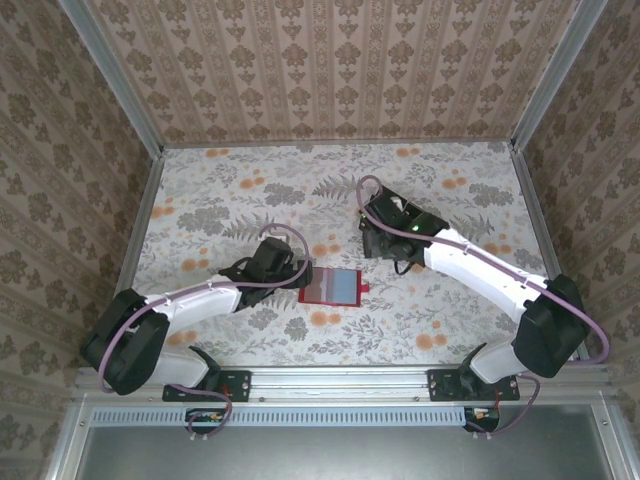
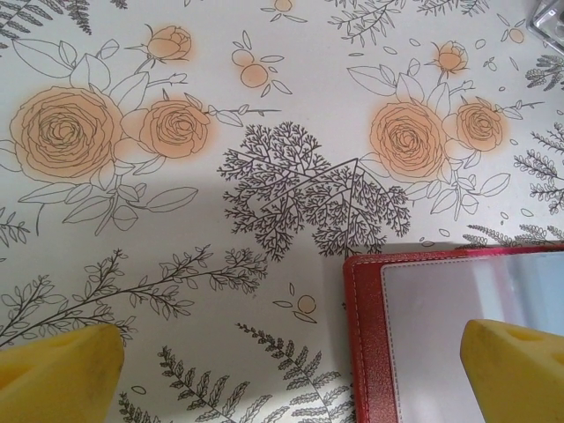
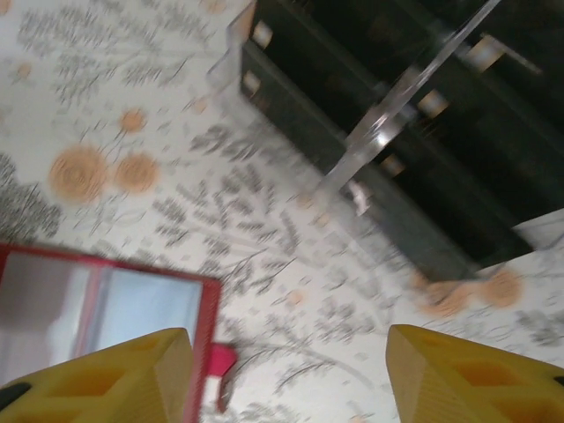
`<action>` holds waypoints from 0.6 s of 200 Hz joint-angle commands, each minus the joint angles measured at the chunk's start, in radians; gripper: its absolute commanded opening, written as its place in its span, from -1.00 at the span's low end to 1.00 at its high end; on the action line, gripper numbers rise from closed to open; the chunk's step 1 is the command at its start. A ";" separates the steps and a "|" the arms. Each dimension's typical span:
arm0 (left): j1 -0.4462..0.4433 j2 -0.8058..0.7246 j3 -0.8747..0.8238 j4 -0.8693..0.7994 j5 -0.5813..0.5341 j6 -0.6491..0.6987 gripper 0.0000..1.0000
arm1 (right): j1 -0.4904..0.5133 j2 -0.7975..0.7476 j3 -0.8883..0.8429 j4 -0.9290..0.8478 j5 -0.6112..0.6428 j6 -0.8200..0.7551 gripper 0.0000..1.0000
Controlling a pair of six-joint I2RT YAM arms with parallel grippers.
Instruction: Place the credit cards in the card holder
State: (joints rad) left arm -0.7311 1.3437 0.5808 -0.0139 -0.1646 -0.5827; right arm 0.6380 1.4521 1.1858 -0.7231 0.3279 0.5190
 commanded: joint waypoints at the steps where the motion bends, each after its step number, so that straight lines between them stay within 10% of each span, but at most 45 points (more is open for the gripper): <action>1: 0.008 -0.001 0.025 -0.010 -0.014 0.007 1.00 | -0.047 -0.004 0.047 -0.053 0.066 -0.082 0.26; 120: 0.049 -0.040 -0.022 0.019 0.005 0.021 1.00 | -0.154 0.218 0.123 -0.095 -0.018 -0.232 0.00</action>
State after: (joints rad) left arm -0.6918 1.3132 0.5747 -0.0128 -0.1703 -0.5781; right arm 0.4774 1.6451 1.2999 -0.7647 0.3058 0.3325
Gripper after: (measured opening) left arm 0.997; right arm 0.507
